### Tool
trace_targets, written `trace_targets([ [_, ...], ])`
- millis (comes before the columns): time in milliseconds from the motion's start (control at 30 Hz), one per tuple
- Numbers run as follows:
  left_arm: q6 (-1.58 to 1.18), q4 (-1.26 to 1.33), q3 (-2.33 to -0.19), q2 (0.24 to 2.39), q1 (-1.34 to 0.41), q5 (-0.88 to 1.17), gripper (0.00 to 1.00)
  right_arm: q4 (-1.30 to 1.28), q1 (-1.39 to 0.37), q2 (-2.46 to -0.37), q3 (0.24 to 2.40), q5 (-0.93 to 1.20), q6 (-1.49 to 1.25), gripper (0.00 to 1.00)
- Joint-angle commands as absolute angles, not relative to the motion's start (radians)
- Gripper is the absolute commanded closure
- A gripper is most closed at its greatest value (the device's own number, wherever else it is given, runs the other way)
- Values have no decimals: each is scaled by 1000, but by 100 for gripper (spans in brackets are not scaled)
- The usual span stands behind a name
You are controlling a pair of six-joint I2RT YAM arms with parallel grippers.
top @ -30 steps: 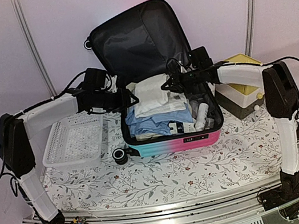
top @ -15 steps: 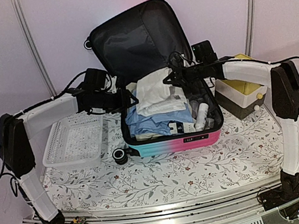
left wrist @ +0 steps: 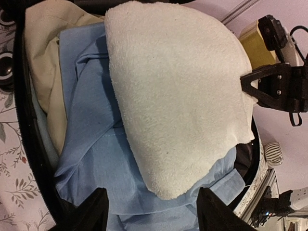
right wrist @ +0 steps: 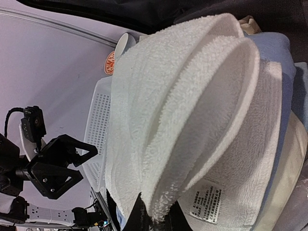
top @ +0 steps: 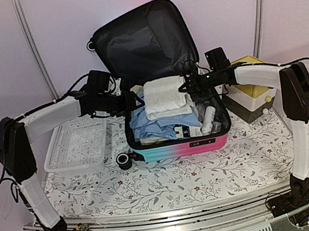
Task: Open, take out, and arrange the luggage
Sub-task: Adjust the clothes in the opened luggage.
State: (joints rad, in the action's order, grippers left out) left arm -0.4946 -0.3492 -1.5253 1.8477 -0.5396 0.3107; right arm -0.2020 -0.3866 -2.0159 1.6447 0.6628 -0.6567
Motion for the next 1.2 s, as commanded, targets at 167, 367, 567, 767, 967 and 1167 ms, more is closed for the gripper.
trace_targets([
  [167, -520, -308, -1535, 1880, -554, 340, 35, -201, -369, -2023, 1598, 620, -615, 96],
  [367, -541, -279, -1529, 1900, -554, 357, 33, -201, -369, -2037, 1563, 593, -601, 96],
  [567, -567, -231, -1523, 1924, -554, 398, 27, -198, -367, -2044, 1551, 582, -594, 94],
  [767, -589, -209, -1529, 1954, -553, 437, 27, -198, -363, -2049, 1540, 578, -586, 87],
  [967, -611, -181, -1535, 2001, -552, 486, 31, -195, -365, -2011, 1514, 581, -580, 73],
  [1167, -636, -151, -1542, 2028, -553, 529, 35, -194, -364, -1984, 1487, 605, -581, 60],
])
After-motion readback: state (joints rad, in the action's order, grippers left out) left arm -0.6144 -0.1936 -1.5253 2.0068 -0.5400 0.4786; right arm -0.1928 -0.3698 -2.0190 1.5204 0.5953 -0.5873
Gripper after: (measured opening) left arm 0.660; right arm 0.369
